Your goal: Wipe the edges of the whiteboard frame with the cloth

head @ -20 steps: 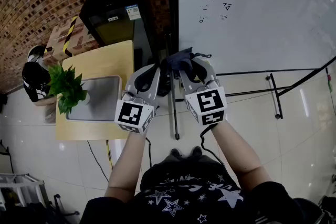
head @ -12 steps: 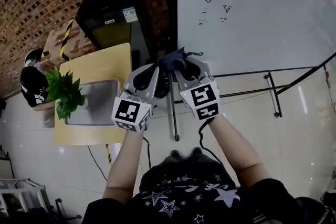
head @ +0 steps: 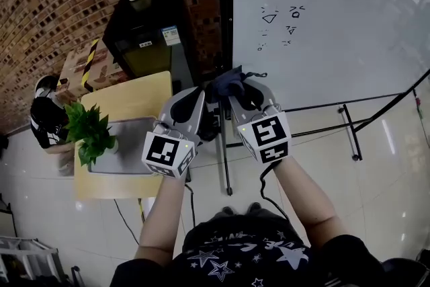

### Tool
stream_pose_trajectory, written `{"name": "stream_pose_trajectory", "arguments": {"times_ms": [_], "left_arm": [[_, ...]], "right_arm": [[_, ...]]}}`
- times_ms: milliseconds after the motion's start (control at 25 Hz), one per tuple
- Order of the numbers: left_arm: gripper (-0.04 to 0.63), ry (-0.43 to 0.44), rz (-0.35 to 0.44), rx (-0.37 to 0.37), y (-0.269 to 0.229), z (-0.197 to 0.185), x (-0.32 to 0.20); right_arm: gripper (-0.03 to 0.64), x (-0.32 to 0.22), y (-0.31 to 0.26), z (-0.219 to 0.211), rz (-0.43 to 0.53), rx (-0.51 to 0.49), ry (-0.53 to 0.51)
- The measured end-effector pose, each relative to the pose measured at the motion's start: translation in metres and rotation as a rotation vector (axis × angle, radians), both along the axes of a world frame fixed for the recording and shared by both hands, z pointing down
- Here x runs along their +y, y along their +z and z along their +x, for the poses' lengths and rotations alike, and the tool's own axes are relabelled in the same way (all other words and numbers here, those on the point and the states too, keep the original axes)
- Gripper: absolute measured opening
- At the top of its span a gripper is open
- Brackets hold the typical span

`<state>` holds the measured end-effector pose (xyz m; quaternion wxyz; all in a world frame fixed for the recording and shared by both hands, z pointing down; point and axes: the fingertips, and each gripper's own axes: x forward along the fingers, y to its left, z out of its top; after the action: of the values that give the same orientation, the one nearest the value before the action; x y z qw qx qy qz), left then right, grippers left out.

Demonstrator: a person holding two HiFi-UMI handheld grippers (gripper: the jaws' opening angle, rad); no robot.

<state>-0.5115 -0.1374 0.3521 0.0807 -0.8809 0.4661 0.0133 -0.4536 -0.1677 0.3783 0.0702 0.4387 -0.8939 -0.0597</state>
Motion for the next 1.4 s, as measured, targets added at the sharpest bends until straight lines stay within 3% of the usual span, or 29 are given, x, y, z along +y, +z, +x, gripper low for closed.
{"name": "stream_pose_trajectory", "arguments": {"times_ms": [400,920,1400], "left_arm": [[0.005,0.04,0.134,-0.035,-0.075,0.005,-0.004],[0.005,0.106,0.383,-0.038,-0.204,0.014,-0.027],[0.005,0.106,0.472,-0.013,-0.273,0.005,-0.035]], "right_arm": [[0.077,-0.003,-0.1,0.007,0.139,-0.034,0.029],[0.077,-0.012,-0.208,0.008,0.292,-0.061,0.054],[0.078,-0.017,-0.29,0.001,0.364,-0.064,0.02]]}}
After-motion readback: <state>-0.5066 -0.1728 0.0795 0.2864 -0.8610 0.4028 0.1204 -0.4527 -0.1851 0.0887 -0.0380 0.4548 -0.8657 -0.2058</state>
